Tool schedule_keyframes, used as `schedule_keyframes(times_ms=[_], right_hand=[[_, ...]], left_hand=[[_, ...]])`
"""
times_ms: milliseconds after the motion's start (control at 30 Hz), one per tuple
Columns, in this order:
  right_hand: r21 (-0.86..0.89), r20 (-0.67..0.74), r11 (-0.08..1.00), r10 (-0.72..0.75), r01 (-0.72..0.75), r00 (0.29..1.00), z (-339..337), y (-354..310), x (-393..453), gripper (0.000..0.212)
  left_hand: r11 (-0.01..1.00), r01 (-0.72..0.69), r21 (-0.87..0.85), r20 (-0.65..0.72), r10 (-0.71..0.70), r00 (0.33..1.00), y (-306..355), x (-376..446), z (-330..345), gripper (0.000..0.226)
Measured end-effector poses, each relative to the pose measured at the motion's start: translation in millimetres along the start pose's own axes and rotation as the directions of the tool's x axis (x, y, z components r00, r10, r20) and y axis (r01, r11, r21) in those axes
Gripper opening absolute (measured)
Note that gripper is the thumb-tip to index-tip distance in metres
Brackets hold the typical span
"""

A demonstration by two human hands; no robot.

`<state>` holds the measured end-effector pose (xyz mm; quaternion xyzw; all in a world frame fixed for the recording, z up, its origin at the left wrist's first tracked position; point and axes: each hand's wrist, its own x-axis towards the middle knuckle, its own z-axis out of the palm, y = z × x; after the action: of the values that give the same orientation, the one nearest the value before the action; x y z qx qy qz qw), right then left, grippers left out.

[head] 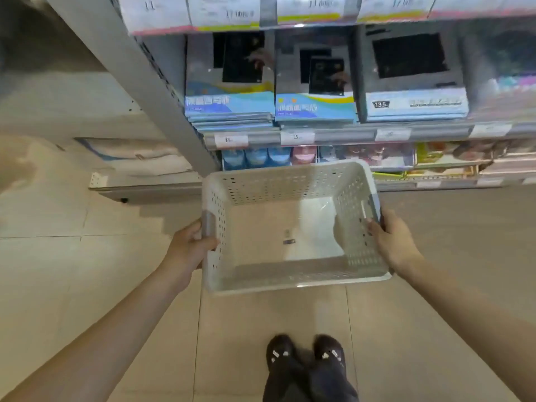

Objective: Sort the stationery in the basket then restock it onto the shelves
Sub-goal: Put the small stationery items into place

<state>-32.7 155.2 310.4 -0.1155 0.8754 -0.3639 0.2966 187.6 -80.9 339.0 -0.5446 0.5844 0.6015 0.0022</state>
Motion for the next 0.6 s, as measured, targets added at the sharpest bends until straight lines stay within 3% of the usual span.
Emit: schedule_keyframes(times_ms=[233,600], right_hand=[[0.004,0.007,1.000,0.024,-0.024,1.000,79.7,100.7,75.8,0.026],[-0.082,-0.013,0.993,0.085,-0.085,0.996,189.8,216.5,176.4,0.014]], left_hand=[[0.997,0.078,-0.020,0.035,-0.078,0.996,-102.3,110.9,45.8,0.045],[0.999,0.041,-0.012,-0.032,-0.041,0.999,-216.0,266.0,98.2,0.049]])
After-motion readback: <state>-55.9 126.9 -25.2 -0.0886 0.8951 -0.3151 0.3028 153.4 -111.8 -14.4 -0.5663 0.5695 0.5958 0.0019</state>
